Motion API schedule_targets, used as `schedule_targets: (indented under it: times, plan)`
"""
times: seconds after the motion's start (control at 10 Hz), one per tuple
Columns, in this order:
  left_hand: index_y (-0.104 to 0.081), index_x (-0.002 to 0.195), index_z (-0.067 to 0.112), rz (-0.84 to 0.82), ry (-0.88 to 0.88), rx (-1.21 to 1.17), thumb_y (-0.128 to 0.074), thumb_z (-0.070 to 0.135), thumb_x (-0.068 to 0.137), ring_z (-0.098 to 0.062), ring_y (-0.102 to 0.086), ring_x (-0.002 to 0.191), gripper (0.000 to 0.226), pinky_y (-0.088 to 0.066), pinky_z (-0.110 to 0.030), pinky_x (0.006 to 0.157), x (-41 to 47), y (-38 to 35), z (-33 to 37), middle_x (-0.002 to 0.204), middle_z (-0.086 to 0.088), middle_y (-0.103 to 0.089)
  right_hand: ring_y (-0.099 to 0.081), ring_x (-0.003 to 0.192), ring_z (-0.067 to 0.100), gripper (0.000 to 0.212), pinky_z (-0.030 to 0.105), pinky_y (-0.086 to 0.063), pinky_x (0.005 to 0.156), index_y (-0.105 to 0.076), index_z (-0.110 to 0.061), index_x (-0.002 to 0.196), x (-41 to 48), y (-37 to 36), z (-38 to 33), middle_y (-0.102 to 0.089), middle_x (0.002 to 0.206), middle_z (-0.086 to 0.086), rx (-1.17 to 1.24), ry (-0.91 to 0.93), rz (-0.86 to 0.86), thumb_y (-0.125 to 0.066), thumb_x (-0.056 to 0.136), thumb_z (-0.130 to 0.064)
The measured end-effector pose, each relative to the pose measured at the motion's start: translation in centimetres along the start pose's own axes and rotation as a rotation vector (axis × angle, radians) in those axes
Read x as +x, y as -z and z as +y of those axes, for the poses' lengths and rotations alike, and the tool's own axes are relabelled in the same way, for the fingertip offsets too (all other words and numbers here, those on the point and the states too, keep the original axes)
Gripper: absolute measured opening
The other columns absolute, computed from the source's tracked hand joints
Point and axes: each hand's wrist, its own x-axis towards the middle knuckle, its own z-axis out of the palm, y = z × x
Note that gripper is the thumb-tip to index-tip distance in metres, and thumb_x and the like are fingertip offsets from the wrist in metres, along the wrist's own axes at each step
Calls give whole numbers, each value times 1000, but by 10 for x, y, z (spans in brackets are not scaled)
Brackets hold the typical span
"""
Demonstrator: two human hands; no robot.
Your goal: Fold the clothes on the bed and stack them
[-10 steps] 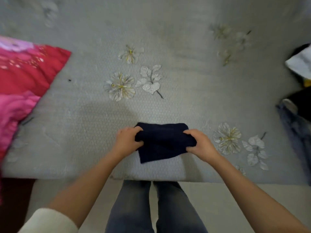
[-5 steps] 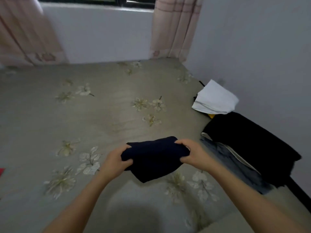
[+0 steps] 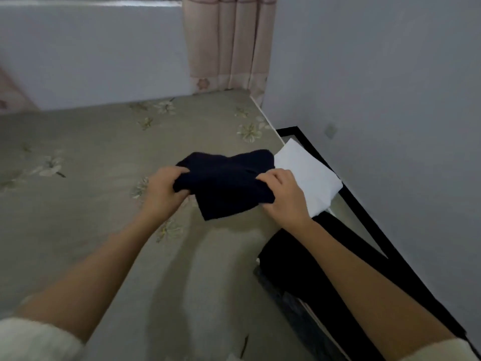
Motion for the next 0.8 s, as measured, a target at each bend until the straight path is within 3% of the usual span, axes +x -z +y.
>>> schedule_targets:
  times: [0.1,0.2,0.3,0.4,0.5,0.6,0.7,0.8]
  plan:
    - [-49,130,20,-69,-50,153,-64,19,83,-34,-44,122,49,-37,-43,100,78,-54,36,130,-12,-51,-43,97,22,36,27,-49,58,-48,-15,105,15,0,79,-62,98,19,-178,-64,128,-58,71,-22]
    - [-13,148,25,-289,112,265,-58,30,87,-34,-15,140,76,-21,-44,113,105,-107,55,153,-15,-15,-57,90,36,70,37,-54,55,-46,-11,110,5,-22,165,-62,98,26,-389,-245,-127,-81,50,-2]
    - [-7,148,26,-410,142,277,-54,33,89,-33,-7,143,76,-16,-43,114,96,-143,46,156,-14,-5,-36,129,44,74,53,-45,92,-28,-23,140,-16,-43,226,-30,144,28,-598,-366,-633,-69,79,-20]
    - [-8,148,26,-500,205,270,-52,33,91,-32,-2,144,72,-13,-43,115,88,-156,21,156,-14,-2,-8,143,33,57,49,-23,110,-28,-22,144,-19,-53,250,-6,156,15,-540,-438,-775,-47,93,-39]
    - [-13,148,23,-500,296,234,-53,32,91,-33,-5,143,70,-15,-43,115,88,-155,-2,156,-14,-5,-16,141,30,47,47,-22,110,-39,-16,134,-5,-66,252,-16,155,9,-528,-384,-756,-42,94,-42]
    - [-18,147,20,-467,325,241,-53,33,90,-34,-12,141,68,-18,-42,113,93,-143,-17,154,-15,-13,-31,131,32,45,43,-33,102,-40,-14,128,13,-74,247,-31,145,11,-548,-445,-867,-36,96,-45]
    - [-21,146,19,-418,341,229,-53,32,90,-33,-15,140,66,-20,-43,113,96,-131,-27,153,-15,-18,-39,121,34,46,41,-35,97,-48,-11,122,30,-76,233,-42,134,14,-628,-452,-850,-32,96,-47]
    - [-23,146,16,-362,324,220,-52,29,91,-32,-15,140,63,-17,-41,113,91,-115,-29,152,-14,-22,-39,118,33,44,41,-36,93,-53,-9,114,43,-78,213,-47,127,16,-642,-375,-708,-34,96,-44]
